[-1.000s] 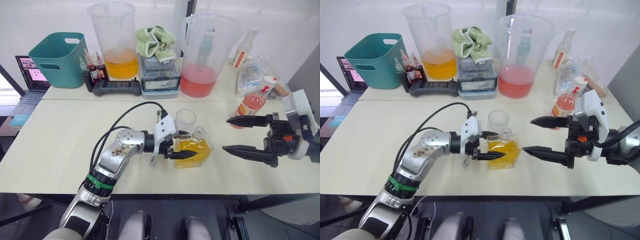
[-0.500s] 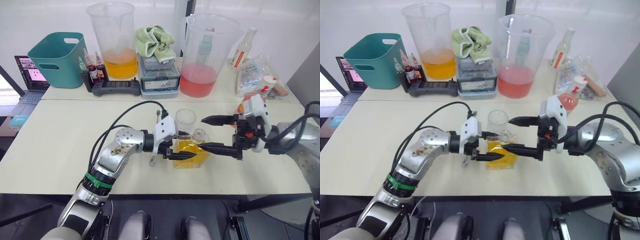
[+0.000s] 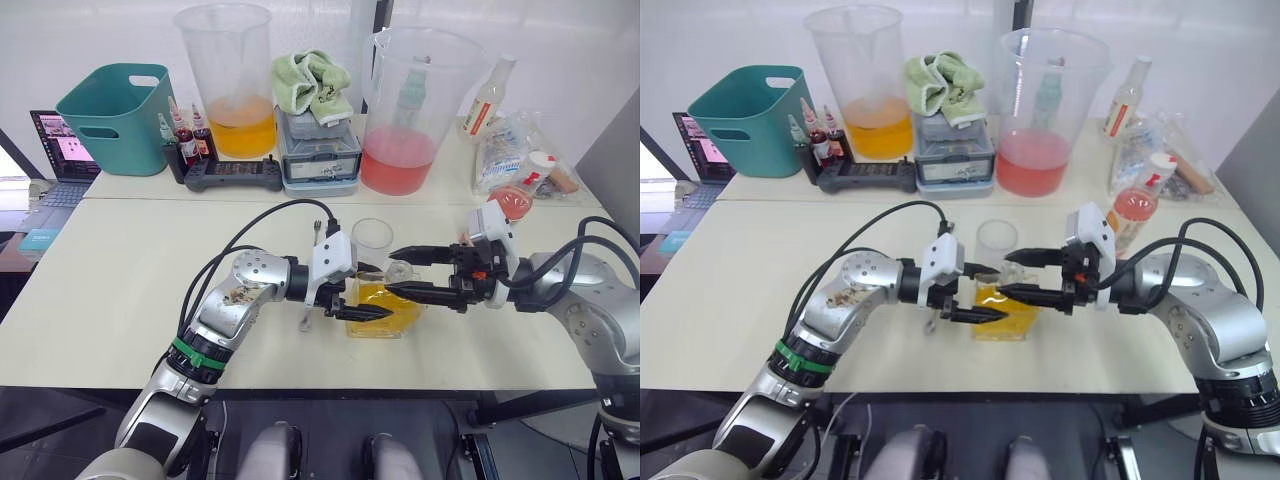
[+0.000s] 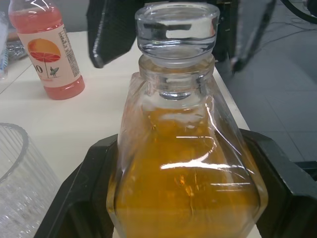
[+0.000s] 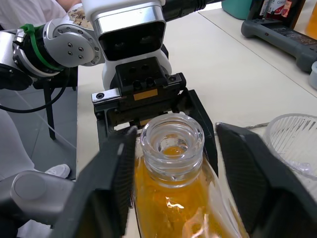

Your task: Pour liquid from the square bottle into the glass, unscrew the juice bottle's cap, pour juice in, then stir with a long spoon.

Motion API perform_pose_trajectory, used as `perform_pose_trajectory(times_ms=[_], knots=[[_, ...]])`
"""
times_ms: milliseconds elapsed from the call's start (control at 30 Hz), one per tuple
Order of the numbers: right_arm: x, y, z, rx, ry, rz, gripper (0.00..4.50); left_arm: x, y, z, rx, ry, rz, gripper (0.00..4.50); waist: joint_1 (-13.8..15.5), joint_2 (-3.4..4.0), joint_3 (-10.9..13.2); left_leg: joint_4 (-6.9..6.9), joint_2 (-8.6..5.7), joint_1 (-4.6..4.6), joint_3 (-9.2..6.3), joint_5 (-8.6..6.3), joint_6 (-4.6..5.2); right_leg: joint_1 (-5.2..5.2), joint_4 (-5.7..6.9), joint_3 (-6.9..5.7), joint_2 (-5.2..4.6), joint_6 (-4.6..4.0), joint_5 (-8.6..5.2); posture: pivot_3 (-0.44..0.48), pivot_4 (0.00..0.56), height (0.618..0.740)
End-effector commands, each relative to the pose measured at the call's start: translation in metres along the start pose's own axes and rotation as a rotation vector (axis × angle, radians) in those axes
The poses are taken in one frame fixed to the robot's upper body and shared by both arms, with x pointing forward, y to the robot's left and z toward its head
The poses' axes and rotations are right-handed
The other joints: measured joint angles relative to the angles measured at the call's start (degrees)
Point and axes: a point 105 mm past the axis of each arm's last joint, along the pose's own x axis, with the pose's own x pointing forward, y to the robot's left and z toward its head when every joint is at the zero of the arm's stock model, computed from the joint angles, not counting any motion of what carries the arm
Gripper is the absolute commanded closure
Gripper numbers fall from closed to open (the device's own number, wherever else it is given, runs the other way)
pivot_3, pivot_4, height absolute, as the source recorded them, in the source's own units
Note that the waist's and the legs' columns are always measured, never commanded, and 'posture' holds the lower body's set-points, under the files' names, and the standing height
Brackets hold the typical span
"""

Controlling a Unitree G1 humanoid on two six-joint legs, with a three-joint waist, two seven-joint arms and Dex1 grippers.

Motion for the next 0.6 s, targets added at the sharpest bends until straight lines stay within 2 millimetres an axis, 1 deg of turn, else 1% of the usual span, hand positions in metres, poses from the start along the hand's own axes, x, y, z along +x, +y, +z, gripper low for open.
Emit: perform_pose_trajectory(times_ms=[33, 67, 233, 433, 600], knots=[[-0.001, 0.001, 0.010, -0.052, -0.035, 0.008, 3.20, 0.005, -0.007, 0.009, 0.033, -0.025, -0.049, 1.72, 0.0, 0.00, 0.0, 0.00, 0.00, 0.00, 0.00, 0.00, 0.00, 0.00, 0.00, 0.00, 0.00, 0.00, 0.00, 0.000, 0.150, 0.736], [0.000, 0.001, 0.010, -0.052, -0.043, 0.012, 3.43, 0.006, -0.007, 0.009, 0.032, -0.025, -0.049, 1.72, 0.0, 0.00, 0.0, 0.00, 0.00, 0.00, 0.00, 0.00, 0.00, 0.00, 0.00, 0.00, 0.00, 0.00, 0.00, 0.000, 0.150, 0.736], [0.000, 0.003, 0.012, -0.062, -0.063, 0.023, 3.42, 0.006, -0.010, 0.006, 0.017, -0.009, -0.052, 1.72, 0.0, 0.00, 0.0, 0.00, 0.00, 0.00, 0.00, 0.00, 0.00, 0.00, 0.00, -0.01, 0.00, 0.00, 0.00, 0.000, 0.150, 0.736], [-0.002, 0.003, 0.021, -0.050, -0.092, 0.022, 3.42, 0.007, -0.016, -0.001, -0.036, 0.037, -0.072, 1.72, -0.1, 0.00, 0.0, 0.00, 0.00, 0.00, 0.00, 0.00, 0.00, -0.01, 0.02, -0.01, 0.00, 0.00, 0.00, 0.000, 0.150, 0.736], [-0.005, 0.008, 0.039, -0.023, -0.148, 0.047, 3.42, 0.007, -0.016, -0.002, -0.038, 0.049, -0.072, 1.72, -0.1, 0.00, 0.0, -0.01, 0.01, 0.00, 0.00, 0.00, 0.00, -0.01, 0.02, 0.00, 0.00, 0.00, 0.00, 0.000, 0.150, 0.736]])
